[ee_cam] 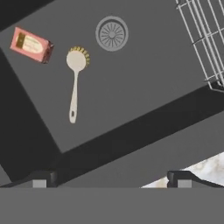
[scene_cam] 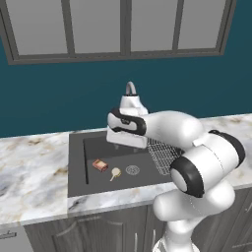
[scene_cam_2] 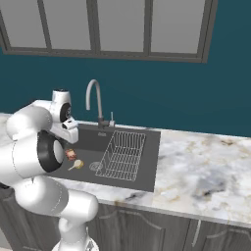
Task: Pick up the bar soap and dish brush from the sink, and place them back in the cabinet, and close the cabinet door.
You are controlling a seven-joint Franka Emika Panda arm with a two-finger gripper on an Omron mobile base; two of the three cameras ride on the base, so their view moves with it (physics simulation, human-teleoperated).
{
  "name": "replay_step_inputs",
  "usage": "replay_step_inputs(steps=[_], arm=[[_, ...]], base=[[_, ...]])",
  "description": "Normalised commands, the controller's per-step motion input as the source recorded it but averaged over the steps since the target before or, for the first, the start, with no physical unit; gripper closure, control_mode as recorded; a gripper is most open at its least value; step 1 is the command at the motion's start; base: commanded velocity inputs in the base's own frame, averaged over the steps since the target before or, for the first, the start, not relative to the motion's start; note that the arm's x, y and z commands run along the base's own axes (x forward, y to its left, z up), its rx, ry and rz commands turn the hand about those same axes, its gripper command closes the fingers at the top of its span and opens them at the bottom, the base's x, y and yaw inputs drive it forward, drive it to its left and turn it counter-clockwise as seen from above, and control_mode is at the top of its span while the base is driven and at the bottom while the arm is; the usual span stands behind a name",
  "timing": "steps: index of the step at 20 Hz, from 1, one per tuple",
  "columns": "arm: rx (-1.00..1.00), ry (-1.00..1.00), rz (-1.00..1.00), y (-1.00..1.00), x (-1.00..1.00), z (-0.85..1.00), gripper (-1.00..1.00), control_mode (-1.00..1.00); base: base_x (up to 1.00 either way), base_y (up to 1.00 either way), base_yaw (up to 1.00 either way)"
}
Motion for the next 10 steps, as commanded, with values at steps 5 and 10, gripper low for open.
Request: replay_step_inputs(steps=[5, 10], arm=[[0.0, 0.02, 0.0, 0.03, 0.02, -0.29, -1.0, -1.0], [-0.03, 0.0, 0.0, 0.0, 0.0, -0.3, -1.0, -1.0]], base=[[0.0, 0.0, 0.0], [0.0, 0.0, 0.0]])
